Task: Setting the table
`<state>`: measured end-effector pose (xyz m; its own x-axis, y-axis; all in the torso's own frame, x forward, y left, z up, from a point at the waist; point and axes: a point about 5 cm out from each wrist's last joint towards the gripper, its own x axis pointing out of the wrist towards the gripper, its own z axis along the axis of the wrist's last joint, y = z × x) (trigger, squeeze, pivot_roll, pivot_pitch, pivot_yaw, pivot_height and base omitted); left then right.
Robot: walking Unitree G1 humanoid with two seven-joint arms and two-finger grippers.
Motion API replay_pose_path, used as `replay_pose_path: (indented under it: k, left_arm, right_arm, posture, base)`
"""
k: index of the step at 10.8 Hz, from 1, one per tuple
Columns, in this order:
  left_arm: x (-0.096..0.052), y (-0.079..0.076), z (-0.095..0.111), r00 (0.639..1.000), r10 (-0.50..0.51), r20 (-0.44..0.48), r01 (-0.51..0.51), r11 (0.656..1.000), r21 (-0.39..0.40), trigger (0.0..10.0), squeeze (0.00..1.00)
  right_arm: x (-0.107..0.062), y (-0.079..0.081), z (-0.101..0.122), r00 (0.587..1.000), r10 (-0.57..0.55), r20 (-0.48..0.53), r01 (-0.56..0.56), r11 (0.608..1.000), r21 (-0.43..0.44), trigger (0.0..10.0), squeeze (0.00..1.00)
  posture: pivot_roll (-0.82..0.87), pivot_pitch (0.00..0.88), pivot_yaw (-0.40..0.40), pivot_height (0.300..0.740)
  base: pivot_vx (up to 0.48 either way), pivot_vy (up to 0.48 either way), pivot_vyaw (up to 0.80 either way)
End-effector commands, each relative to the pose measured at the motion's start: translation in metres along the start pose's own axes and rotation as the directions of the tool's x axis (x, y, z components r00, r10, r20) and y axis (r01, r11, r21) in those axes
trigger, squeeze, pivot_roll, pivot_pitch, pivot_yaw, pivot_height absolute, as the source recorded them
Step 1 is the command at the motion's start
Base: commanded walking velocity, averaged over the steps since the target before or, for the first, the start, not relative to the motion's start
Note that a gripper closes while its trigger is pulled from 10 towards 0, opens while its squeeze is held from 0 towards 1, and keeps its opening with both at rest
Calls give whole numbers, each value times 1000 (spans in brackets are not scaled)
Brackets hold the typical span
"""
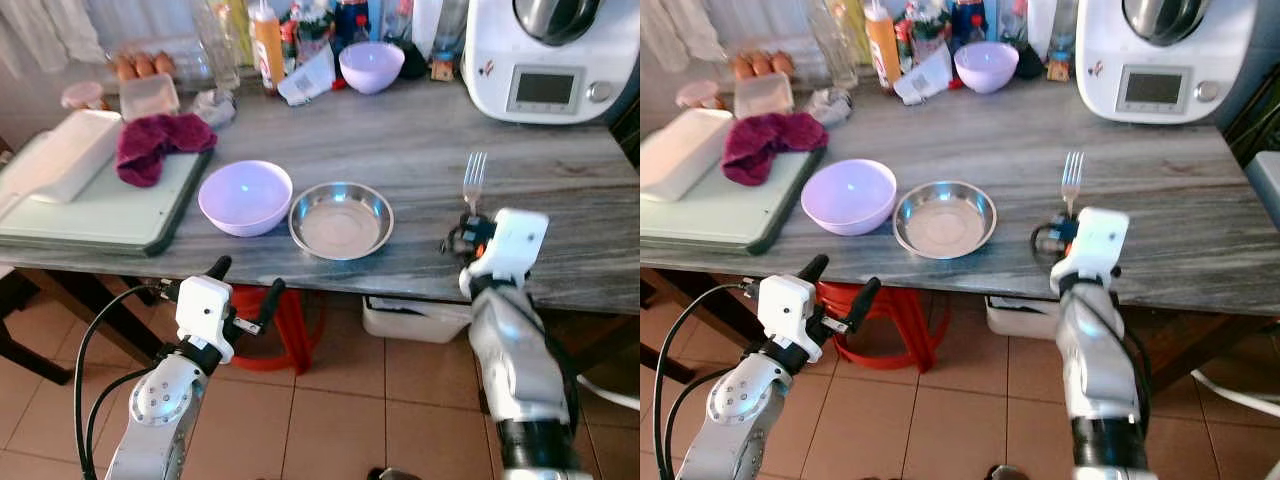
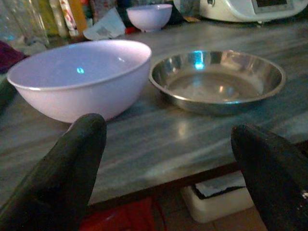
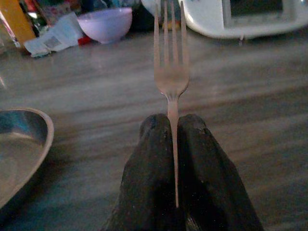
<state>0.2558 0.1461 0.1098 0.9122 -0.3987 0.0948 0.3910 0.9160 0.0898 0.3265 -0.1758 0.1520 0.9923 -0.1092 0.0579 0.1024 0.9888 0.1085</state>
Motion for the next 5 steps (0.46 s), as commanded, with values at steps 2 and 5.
replay_pose_path:
  k: [2, 5]
  left_arm:
    - [-4, -2, 0, 999, -30, -13, 30, 1000, -3, 10000, 0]
    - [-5, -6, -2, 998, -59, -19, 59, 998, -5, 10000, 0]
  right_arm:
    - [8, 2, -5, 997, 3, -81, 2, 998, 57, 10000, 0]
    - [20, 16, -6, 989, 49, -140, -39, 997, 70, 10000, 0]
  posture:
    - [-61, 161, 68, 740]
    - [-59, 167, 68, 740]
  base:
    - [0, 0, 0]
    - [0, 0, 0]
